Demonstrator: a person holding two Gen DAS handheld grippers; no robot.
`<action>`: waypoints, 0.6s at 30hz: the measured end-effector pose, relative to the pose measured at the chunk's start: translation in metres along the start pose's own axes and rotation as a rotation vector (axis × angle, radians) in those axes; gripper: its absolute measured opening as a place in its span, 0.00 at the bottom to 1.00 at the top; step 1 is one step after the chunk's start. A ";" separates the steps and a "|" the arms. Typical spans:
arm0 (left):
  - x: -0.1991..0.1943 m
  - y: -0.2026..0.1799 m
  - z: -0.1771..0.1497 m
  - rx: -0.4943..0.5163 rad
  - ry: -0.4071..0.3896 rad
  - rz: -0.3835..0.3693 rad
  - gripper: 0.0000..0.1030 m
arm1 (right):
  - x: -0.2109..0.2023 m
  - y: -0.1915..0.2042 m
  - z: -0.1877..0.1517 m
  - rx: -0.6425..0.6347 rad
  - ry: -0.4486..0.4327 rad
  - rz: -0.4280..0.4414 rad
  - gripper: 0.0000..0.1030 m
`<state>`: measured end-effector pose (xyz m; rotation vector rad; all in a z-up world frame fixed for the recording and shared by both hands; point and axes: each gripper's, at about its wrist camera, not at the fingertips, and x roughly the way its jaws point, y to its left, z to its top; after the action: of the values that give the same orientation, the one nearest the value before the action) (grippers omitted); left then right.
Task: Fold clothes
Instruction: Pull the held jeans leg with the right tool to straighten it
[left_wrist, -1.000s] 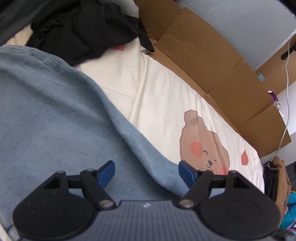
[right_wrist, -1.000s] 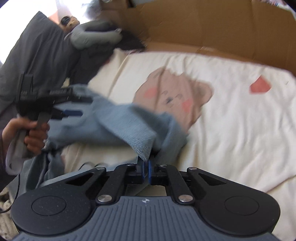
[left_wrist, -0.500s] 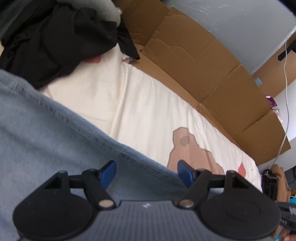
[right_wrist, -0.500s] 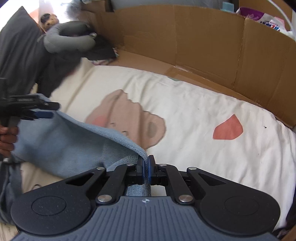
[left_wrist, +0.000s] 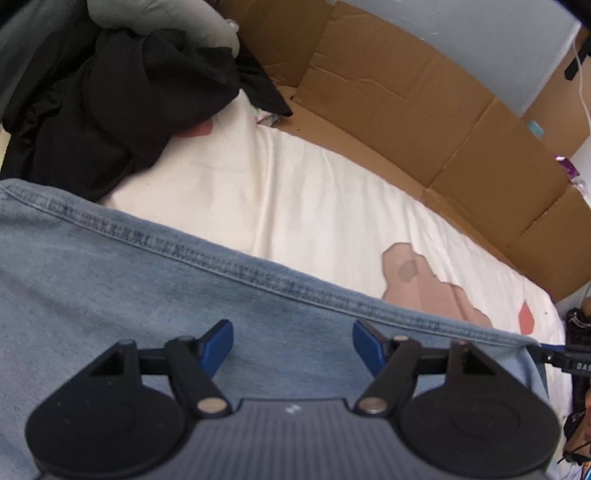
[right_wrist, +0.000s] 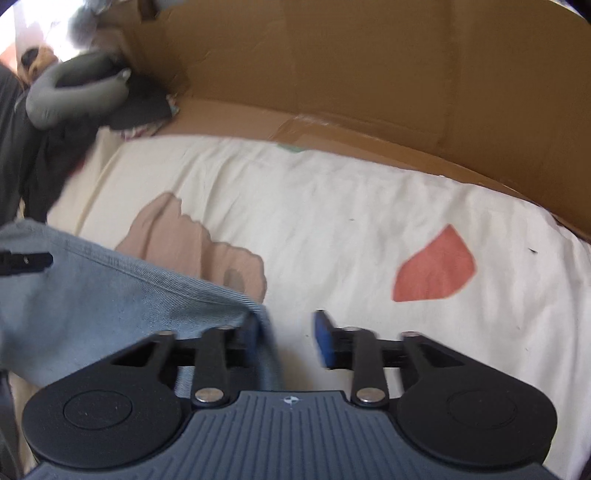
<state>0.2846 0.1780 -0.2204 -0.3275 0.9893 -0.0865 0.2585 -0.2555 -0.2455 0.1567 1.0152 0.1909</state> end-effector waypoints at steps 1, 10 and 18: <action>-0.003 -0.003 -0.002 0.004 0.000 -0.005 0.71 | -0.006 -0.002 -0.002 0.003 -0.008 0.008 0.49; -0.035 -0.031 -0.025 0.053 -0.017 -0.029 0.72 | -0.065 -0.027 -0.041 0.159 -0.065 0.000 0.49; -0.068 -0.040 -0.056 0.004 -0.036 -0.022 0.72 | -0.110 -0.024 -0.115 0.268 -0.022 -0.007 0.53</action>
<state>0.2032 0.1419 -0.1815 -0.3353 0.9496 -0.1016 0.1063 -0.2990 -0.2193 0.3982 1.0170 0.0450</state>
